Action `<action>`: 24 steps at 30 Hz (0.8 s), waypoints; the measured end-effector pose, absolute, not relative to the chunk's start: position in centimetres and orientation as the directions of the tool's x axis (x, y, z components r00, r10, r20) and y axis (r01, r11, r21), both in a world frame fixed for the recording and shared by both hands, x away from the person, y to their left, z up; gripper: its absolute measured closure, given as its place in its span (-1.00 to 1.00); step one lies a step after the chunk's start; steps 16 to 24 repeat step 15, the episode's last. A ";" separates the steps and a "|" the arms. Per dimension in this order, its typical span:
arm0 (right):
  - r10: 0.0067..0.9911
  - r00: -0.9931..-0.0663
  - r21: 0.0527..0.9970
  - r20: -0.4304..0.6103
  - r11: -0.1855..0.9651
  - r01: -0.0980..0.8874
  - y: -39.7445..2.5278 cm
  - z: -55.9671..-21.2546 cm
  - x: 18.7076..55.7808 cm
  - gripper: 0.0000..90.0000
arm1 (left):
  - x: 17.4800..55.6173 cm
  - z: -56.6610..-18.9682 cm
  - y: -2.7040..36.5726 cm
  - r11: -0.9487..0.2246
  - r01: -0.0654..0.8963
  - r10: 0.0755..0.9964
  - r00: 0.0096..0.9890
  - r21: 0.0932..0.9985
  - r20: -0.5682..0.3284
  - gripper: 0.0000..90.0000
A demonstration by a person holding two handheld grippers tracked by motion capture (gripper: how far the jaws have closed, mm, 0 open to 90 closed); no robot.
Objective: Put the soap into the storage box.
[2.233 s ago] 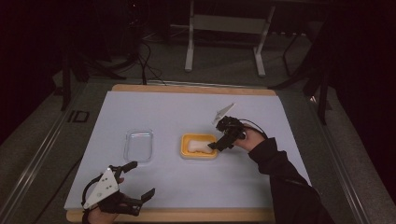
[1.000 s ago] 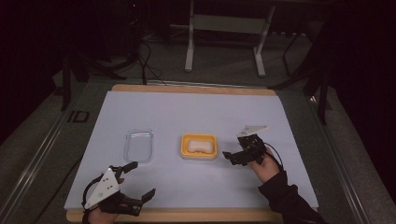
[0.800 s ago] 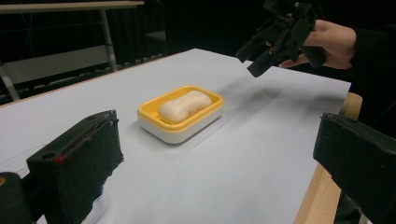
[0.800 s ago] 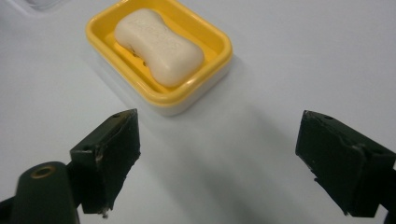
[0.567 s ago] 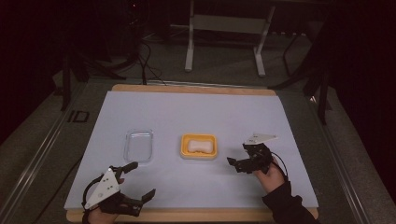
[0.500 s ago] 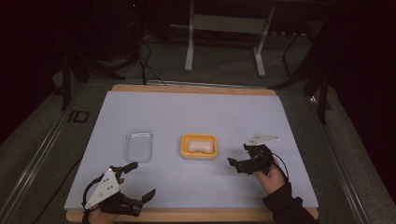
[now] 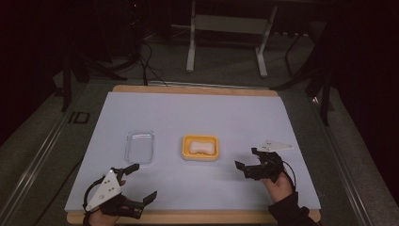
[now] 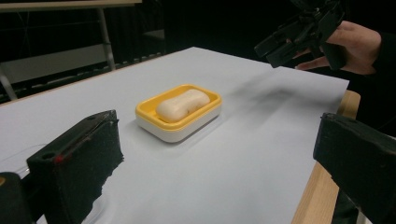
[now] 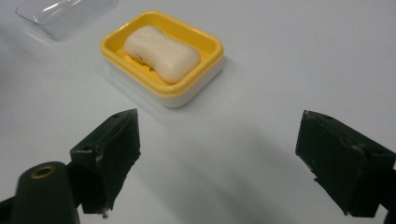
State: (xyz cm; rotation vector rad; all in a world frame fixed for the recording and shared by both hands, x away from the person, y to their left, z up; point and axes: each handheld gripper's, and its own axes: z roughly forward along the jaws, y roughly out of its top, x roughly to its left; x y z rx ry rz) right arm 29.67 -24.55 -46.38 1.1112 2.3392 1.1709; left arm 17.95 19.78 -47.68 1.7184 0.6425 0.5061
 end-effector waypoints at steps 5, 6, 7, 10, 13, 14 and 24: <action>0.752 -0.657 0.781 0.058 0.375 0.499 -24.6 -46.7 29.6 -0.69 | 18.0 -47.7 19.7 -0.181 0.152 0.651 0.759 0.972 0.003 -0.97; 0.750 -0.659 0.777 0.060 0.379 0.502 -24.6 -46.7 29.7 -0.69 | 17.9 -47.7 19.7 -0.180 0.152 0.650 0.760 0.972 0.001 -0.97; 0.750 -0.659 0.778 0.053 0.383 0.498 -24.5 -46.7 29.7 -0.69 | 17.9 -47.7 19.7 -0.180 0.152 0.650 0.760 0.972 0.001 -0.97; 0.744 -0.666 0.775 0.045 0.395 0.493 -24.4 -46.9 29.7 -0.69 | 17.9 -47.7 19.7 -0.177 0.154 0.650 0.760 0.972 -0.002 -0.97; 0.744 -0.667 0.771 0.047 0.397 0.497 -24.4 -47.0 29.8 -0.69 | 17.9 -47.7 19.7 -0.176 0.154 0.650 0.760 0.972 -0.003 -0.97; 0.742 -0.668 0.770 0.050 0.397 0.499 -24.5 -47.0 29.8 -0.69 | 17.9 -47.7 19.7 -0.177 0.154 0.650 0.760 0.972 -0.002 -0.97; 0.741 -0.670 0.769 0.055 0.396 0.502 -24.5 -47.0 29.9 -0.69 | 17.9 -47.7 19.7 -0.177 0.154 0.650 0.760 0.972 -0.002 -0.97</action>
